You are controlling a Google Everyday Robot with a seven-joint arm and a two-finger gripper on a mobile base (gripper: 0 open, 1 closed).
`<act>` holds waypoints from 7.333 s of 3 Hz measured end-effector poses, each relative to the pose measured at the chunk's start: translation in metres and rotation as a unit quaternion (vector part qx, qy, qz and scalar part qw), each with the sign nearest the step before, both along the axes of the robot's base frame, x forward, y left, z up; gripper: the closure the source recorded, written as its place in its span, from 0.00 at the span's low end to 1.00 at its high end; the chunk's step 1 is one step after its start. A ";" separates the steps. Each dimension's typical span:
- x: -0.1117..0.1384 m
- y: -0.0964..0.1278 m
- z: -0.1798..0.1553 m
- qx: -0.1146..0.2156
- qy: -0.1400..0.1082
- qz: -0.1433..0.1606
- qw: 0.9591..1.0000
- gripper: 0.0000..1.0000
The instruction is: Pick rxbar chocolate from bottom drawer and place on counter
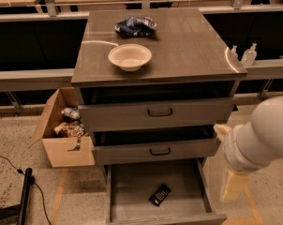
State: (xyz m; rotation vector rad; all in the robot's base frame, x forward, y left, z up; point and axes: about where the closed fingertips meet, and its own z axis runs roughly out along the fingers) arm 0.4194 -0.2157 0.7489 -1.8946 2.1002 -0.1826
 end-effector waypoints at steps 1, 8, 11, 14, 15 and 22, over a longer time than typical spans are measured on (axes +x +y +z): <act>-0.011 0.003 -0.031 -0.002 -0.003 0.007 1.000 0.00; 0.003 0.074 -0.292 0.141 -0.001 -0.007 0.990 0.00; 0.040 0.058 -0.342 0.155 -0.011 0.005 0.988 0.00; 0.116 0.023 -0.402 0.119 -0.044 0.068 0.990 0.00; 0.130 0.024 -0.427 0.133 -0.034 0.089 0.987 0.00; 0.174 0.043 -0.537 0.237 0.039 0.232 0.943 0.00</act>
Offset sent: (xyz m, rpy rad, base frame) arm -0.0100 0.0036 -0.0306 -0.0048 -0.0040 0.0153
